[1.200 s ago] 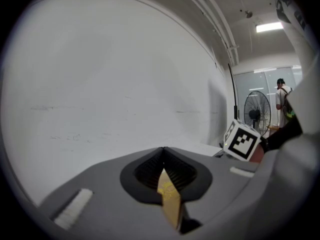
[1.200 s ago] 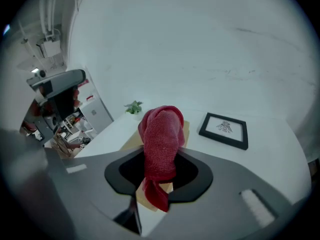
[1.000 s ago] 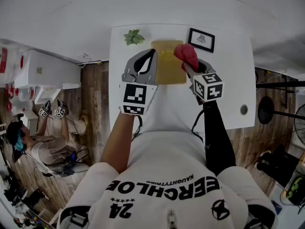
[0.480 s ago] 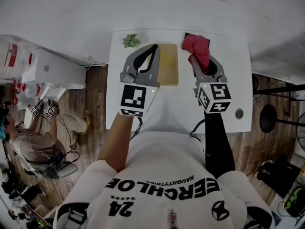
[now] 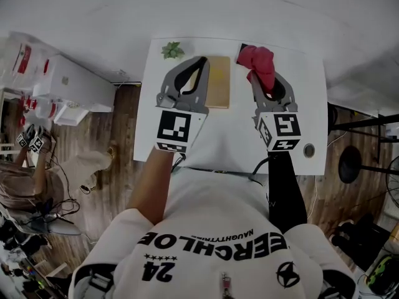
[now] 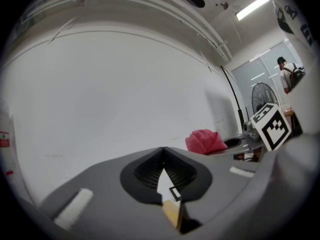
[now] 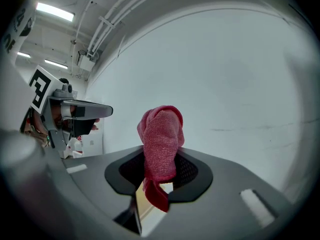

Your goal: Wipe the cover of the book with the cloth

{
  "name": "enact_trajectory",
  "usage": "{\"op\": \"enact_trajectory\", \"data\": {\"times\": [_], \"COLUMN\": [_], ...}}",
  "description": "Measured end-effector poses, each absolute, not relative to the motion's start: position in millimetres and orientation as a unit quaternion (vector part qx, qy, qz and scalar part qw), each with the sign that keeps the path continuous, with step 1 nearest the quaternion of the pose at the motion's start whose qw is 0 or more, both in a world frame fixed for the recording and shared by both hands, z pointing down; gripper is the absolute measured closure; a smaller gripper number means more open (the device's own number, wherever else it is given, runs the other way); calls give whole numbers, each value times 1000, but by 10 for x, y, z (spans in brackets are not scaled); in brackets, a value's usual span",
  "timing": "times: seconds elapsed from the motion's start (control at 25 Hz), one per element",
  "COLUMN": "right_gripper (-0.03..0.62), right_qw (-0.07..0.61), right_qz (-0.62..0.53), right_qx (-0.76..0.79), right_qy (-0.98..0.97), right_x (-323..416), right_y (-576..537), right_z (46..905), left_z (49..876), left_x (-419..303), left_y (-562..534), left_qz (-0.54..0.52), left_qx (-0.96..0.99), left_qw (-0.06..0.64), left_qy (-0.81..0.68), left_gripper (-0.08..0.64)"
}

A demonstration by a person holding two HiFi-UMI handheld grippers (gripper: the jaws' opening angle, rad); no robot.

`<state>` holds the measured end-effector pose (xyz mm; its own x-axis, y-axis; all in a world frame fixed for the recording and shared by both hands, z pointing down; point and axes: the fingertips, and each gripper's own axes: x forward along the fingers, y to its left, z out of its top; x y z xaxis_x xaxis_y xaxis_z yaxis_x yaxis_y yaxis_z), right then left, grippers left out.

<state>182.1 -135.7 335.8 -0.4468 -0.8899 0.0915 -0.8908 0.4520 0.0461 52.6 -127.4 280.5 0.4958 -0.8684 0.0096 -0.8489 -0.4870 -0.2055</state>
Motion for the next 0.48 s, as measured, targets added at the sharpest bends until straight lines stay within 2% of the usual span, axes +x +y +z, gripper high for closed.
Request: {"op": "enact_trajectory", "data": {"times": [0.48], "right_gripper": [488], "right_qw": [49], "right_qz": [-18], "right_qx": [506], "right_qy": [-861], "right_x": [1842], "right_y": [-1126], "right_z": [3241], "left_z": [2699], "left_x": [626], "left_y": [-1070], "left_qz": [-51], "left_qx": [-856], "left_qw": [101], "left_qy": [505], "left_gripper": [514]}}
